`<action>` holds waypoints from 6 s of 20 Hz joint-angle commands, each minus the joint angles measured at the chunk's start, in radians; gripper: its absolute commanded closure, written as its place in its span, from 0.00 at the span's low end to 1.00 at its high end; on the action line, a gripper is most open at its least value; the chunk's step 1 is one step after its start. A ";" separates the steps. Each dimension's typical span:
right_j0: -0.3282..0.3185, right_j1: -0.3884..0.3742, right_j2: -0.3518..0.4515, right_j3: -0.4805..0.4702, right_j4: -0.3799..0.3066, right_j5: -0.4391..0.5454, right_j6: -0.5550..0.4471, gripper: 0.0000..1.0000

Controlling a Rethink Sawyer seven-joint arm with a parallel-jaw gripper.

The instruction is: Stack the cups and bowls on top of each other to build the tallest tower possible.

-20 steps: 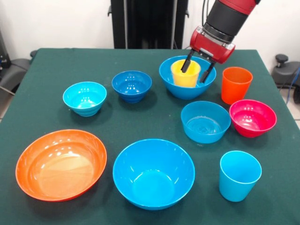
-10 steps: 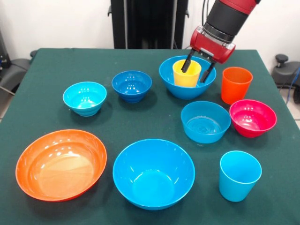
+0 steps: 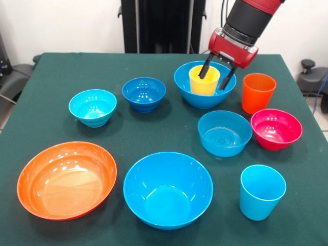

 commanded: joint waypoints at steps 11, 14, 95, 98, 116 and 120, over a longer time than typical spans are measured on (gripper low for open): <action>0.022 -0.150 0.048 0.060 0.028 0.148 0.181 0.00; 0.016 -0.161 0.053 0.068 0.024 0.148 0.179 0.00; -0.339 -0.058 0.185 -0.251 -0.080 0.106 0.001 0.00; -0.373 -0.053 0.210 -0.252 -0.098 0.083 -0.013 0.00; -0.363 -0.019 0.209 -0.323 -0.133 0.144 0.049 0.00; -0.346 -0.029 0.198 -0.310 -0.126 0.147 0.063 0.00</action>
